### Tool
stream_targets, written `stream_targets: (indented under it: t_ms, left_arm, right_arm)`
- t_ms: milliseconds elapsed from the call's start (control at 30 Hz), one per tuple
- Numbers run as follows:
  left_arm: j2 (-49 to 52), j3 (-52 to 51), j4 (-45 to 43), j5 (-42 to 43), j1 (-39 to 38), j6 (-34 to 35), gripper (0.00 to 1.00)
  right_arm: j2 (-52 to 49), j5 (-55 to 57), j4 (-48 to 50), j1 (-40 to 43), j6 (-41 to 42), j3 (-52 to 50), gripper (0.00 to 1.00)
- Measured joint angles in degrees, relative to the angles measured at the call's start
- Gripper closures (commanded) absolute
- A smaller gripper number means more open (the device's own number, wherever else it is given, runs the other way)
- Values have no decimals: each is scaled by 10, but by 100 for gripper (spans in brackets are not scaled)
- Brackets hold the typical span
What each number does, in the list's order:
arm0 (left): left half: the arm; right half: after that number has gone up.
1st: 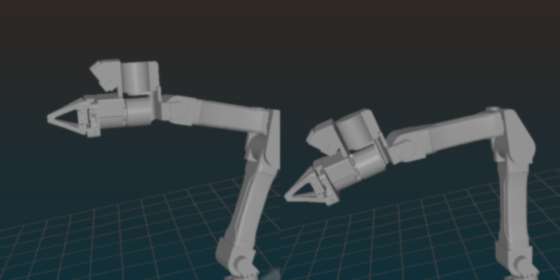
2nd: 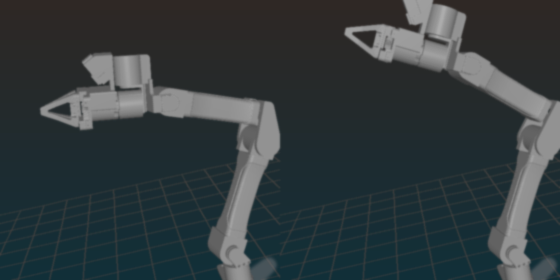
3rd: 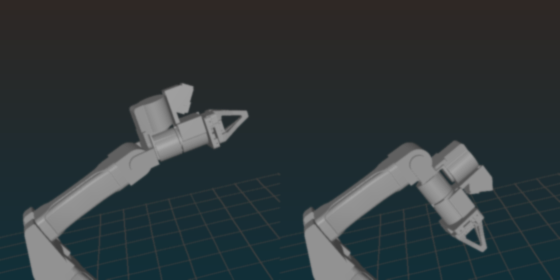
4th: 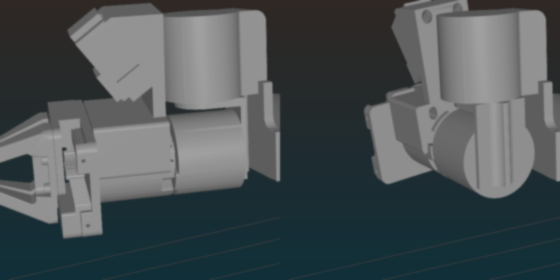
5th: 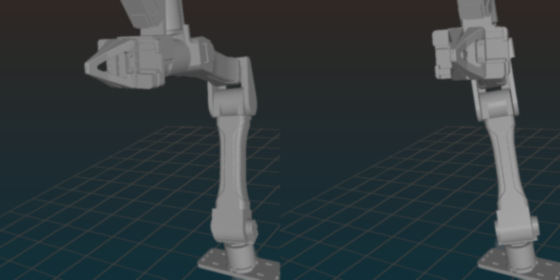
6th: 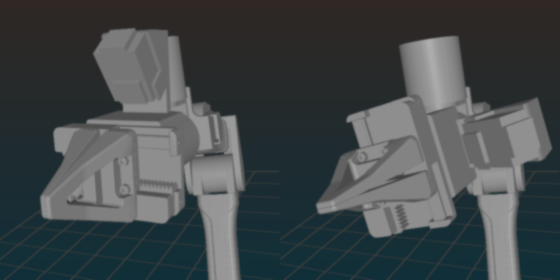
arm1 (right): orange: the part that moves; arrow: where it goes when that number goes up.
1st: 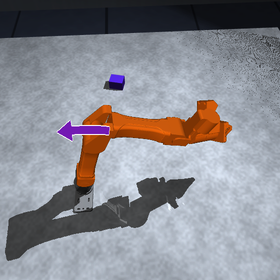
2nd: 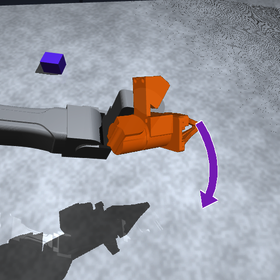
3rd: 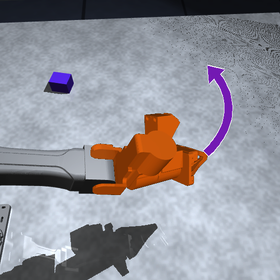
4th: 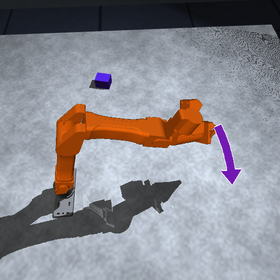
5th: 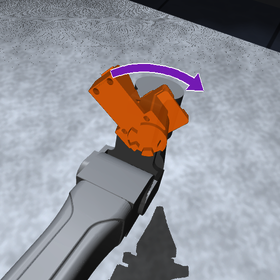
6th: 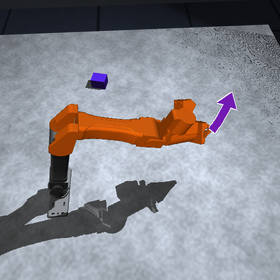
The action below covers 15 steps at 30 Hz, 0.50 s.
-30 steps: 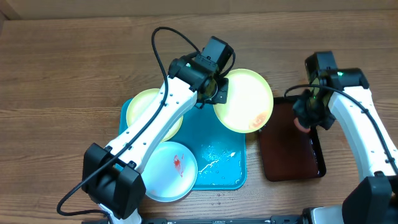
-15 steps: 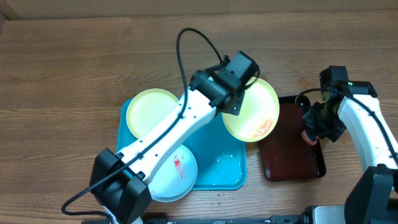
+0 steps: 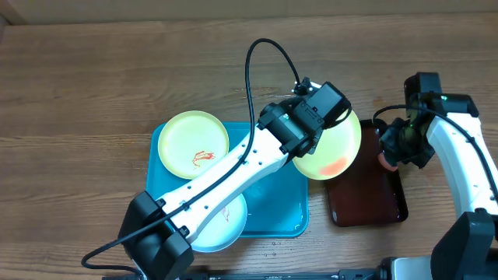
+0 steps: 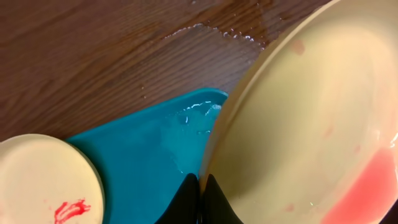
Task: Clean dirty plates on tray and stack at the side
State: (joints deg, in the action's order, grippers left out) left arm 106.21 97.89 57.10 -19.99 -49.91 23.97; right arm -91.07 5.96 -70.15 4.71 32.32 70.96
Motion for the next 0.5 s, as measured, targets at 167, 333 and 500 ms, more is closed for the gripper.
stream_targets:
  t_ms: [167, 333, 500]
  left_arm:
    - [0, 0, -5, -24, -16, 1, 96]
    - [0, 0, -6, -33, -28, 1, 96]
    - [0, 0, -24, -55, -37, 0, 96]
  right_arm:
    - [0, -6, -20, 36, 2, 38, 96]
    - [0, -6, -55, 137, 3, 87, 96]
    - [0, -17, -75, 228, -6, 115, 96]
